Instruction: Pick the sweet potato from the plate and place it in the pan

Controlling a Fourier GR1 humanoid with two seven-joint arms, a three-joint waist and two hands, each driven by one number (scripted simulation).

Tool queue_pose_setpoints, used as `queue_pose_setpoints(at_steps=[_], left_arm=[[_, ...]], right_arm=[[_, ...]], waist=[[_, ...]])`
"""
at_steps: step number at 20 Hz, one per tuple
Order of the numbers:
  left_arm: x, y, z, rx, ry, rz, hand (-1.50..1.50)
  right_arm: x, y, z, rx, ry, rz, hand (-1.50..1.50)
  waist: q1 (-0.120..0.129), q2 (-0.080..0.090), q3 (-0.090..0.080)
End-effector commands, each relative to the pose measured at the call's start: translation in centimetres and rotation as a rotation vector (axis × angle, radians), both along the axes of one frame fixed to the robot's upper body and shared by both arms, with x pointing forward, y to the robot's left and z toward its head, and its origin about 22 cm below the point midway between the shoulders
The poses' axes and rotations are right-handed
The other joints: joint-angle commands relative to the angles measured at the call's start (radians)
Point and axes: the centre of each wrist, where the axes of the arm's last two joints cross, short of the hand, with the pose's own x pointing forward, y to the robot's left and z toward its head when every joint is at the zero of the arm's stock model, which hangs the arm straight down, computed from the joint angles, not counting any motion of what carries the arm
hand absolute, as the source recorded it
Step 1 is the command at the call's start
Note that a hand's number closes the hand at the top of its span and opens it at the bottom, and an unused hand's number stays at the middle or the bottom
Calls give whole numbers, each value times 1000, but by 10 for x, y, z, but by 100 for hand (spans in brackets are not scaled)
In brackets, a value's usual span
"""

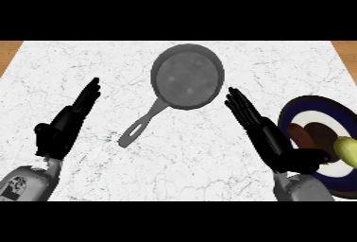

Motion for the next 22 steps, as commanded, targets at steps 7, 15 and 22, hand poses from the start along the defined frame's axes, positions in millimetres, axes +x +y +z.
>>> queue_pose_setpoints(at_steps=[7,15,22], left_arm=[[-26,32,-39,82,137,192,0],[-54,42,-50,78,166,244,0],[-55,28,-49,86,155,225,0]], right_arm=[[27,-151,59,-738,-122,-411,-150],[-41,-247,45,-786,162,-827,-150],[-29,-246,111,-1078,198,-612,-150]], waist=[[5,-30,-38],[-10,-36,-12],[14,-31,-12]])
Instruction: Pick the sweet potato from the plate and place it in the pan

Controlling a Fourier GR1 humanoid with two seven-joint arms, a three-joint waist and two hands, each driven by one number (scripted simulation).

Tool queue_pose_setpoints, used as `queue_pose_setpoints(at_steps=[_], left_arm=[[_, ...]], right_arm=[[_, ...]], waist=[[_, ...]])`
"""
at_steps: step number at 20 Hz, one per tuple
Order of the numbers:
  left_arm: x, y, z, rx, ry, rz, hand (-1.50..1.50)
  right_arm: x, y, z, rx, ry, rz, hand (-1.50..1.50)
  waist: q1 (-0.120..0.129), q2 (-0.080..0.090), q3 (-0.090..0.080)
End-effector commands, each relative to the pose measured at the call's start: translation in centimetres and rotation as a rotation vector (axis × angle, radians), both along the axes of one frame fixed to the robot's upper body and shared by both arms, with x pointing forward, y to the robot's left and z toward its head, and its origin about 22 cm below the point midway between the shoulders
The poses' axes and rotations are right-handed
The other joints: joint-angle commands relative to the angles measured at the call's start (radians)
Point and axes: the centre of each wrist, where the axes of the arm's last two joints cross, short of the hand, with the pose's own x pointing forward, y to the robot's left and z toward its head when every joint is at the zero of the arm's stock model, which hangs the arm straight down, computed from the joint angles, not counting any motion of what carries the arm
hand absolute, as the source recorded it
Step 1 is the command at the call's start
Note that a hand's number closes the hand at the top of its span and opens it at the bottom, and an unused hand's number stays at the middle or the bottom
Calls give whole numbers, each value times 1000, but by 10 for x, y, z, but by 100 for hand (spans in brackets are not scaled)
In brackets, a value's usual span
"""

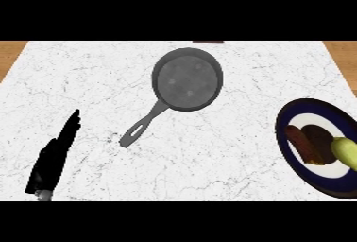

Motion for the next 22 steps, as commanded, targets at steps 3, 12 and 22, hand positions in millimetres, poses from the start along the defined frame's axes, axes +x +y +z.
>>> queue_pose_setpoints(at_steps=[3,12,22], left_arm=[[1,2,9,2,1,-15,0],[7,7,-1,2,-17,-17,0],[20,-2,9,10,3,-9,0]], right_arm=[[16,15,37,-113,200,138,-150],[50,65,64,-186,380,198,-150],[70,124,45,-281,602,231,-150]], waist=[[26,5,1],[23,6,1],[12,5,1]])
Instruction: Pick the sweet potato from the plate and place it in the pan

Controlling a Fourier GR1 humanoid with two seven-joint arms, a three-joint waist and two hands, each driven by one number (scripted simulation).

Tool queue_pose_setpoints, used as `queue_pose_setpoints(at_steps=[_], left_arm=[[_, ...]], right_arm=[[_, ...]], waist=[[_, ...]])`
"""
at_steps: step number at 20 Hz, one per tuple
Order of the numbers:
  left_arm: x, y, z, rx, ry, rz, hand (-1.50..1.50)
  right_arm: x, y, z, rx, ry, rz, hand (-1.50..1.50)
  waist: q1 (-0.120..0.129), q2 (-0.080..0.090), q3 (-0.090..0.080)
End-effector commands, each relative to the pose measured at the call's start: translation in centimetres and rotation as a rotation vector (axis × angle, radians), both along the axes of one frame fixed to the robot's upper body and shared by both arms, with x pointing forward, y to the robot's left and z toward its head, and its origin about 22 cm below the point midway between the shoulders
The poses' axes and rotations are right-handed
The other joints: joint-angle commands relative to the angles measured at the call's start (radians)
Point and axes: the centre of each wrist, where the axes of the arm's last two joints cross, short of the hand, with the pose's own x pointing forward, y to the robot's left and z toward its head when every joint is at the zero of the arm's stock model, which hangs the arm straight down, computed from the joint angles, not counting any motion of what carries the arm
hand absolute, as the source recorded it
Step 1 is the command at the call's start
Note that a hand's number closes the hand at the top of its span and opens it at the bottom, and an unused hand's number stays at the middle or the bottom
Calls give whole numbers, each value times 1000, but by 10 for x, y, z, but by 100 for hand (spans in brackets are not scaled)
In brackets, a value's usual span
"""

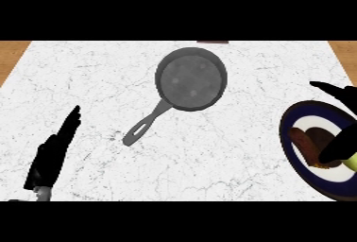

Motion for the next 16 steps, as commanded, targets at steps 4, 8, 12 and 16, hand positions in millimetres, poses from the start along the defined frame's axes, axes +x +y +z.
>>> queue_pose_setpoints(at_steps=[4,8,12,16], left_arm=[[-12,-5,-18,-2,9,7,0],[-13,0,-15,6,11,11,0],[-8,8,-9,-1,-4,10,0],[-6,7,-6,-3,-16,9,0]], right_arm=[[13,25,-19,-166,183,28,-150],[6,47,-24,-206,228,35,-150],[25,36,-28,-195,243,18,-150],[21,51,-37,-215,283,27,-150]], waist=[[-1,-1,0],[-7,-3,0],[-5,-1,0],[-9,-2,0]])
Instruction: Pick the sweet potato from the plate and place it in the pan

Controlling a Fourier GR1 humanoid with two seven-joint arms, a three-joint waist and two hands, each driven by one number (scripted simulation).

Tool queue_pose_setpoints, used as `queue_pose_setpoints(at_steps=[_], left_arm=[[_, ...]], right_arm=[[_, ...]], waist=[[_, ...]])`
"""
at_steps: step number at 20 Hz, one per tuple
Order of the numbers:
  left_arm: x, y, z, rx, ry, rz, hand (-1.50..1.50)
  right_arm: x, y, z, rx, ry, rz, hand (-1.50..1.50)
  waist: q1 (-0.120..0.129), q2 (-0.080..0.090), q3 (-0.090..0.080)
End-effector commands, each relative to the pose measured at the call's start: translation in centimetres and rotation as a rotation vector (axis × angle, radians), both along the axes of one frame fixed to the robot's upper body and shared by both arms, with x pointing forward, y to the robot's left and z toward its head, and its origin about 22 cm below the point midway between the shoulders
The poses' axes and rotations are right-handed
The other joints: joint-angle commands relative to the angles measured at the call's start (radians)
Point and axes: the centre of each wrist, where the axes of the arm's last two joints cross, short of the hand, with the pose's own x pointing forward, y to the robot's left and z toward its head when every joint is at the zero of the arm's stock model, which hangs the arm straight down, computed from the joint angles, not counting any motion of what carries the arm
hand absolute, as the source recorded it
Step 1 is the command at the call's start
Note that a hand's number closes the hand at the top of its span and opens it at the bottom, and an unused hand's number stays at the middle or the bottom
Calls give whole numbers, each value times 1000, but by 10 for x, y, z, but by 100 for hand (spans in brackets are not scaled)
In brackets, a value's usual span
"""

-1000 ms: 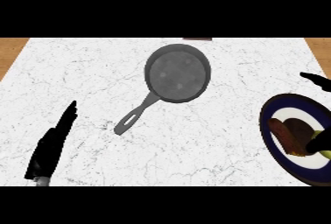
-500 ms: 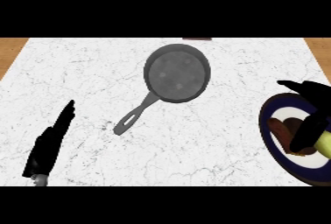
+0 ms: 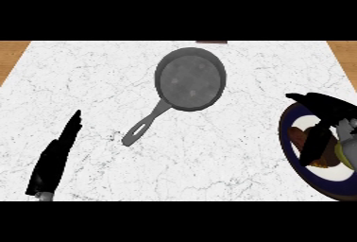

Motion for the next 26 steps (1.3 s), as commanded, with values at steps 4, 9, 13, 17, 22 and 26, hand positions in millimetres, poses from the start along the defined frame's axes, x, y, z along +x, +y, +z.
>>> queue_pose_setpoints(at_steps=[4,9,13,17,22,26], left_arm=[[-8,2,11,3,-17,1,0],[4,16,2,5,10,4,0],[-7,19,-4,-2,4,-8,0],[5,11,3,-7,19,-6,0],[-4,7,2,1,4,-4,0],[1,8,3,1,-11,-3,0]], right_arm=[[11,16,-12,-161,104,-51,-150],[-2,0,-27,-177,126,-69,-150],[-9,-9,-34,-191,160,-61,-150],[-7,16,-33,-190,149,-66,-150],[-12,0,-56,-205,176,-74,-150],[-15,-10,-80,-204,172,-69,-150]], waist=[[7,-1,0],[-6,0,0],[-6,-1,0],[-8,-1,0],[-5,-1,0],[-5,-1,0]])
